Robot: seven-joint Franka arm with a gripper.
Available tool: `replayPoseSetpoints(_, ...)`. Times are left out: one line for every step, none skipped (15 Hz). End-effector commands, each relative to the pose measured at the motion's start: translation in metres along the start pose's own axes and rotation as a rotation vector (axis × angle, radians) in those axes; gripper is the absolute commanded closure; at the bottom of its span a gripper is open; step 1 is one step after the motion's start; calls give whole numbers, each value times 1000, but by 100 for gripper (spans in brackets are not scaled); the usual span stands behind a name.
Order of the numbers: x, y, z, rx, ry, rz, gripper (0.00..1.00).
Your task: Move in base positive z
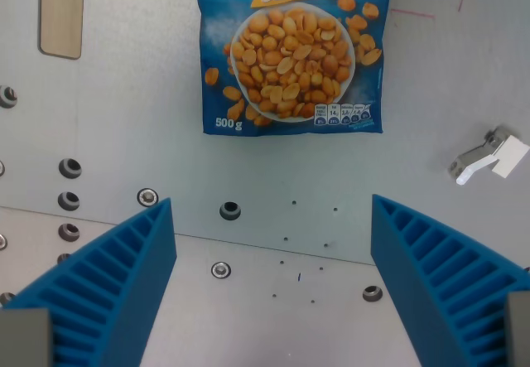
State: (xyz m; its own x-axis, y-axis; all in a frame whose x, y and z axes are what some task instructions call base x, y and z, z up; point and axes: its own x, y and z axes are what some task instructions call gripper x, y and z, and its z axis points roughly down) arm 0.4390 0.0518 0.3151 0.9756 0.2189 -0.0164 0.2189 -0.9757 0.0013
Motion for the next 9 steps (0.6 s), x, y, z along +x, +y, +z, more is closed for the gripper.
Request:
replayPoseSetpoints(0,0,-8,-1,7,0,0)
replayPoseSetpoints(0,0,-13,-1,7,0,0)
replayPoseSetpoints(-1,0,-18,-1,7,0,0)
replayPoseSetpoints(-1,0,-23,-1,7,0,0)
replayPoseSetpoints(-1,0,-28,-1,7,0,0)
replayPoseSetpoints(-1,0,-33,-1,7,0,0)
replayPoseSetpoints(-1,0,-38,-1,7,0,0)
replayPoseSetpoints(-1,0,-43,-1,7,0,0)
replayPoseSetpoints(-1,0,-48,-1,7,0,0)
